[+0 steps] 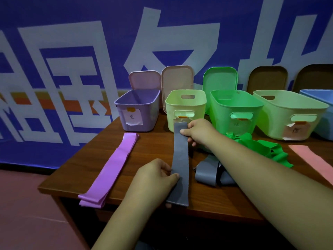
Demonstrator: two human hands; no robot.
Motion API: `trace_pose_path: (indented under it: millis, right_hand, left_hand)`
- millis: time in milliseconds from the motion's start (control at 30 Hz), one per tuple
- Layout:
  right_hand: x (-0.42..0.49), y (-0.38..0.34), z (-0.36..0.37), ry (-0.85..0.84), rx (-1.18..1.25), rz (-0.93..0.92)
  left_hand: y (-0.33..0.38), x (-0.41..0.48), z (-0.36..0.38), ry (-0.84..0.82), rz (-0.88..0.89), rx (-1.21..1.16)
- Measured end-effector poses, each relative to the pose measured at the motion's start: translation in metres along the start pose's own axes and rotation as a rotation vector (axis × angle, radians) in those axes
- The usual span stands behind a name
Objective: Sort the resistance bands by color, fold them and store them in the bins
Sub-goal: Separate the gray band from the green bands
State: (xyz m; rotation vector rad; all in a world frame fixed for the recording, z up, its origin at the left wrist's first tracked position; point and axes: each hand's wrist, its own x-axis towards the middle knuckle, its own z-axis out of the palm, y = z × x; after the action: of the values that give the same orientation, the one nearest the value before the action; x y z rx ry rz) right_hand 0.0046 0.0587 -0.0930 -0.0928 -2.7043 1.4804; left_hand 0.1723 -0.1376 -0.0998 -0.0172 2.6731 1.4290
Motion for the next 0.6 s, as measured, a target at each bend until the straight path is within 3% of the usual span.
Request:
trace_pose_path:
  millis: [333,500,600]
  right_hand:
    - [0.003,-0.004,0.004,-0.062,-0.100,0.043]
    - [-0.007,-0.010,-0.003,-0.067,-0.017,0.114]
    - [-0.009,-0.007,-0.018,-0.032,-0.064,0.054]
  left_hand:
    - [0.004,0.010,-0.007,-0.113,-0.077,0.178]
    - [-0.003,0.018,-0.005,-0.042,0.048,0.426]
    - [0.001,0.023,-0.006,-0.035,0.080,0.501]
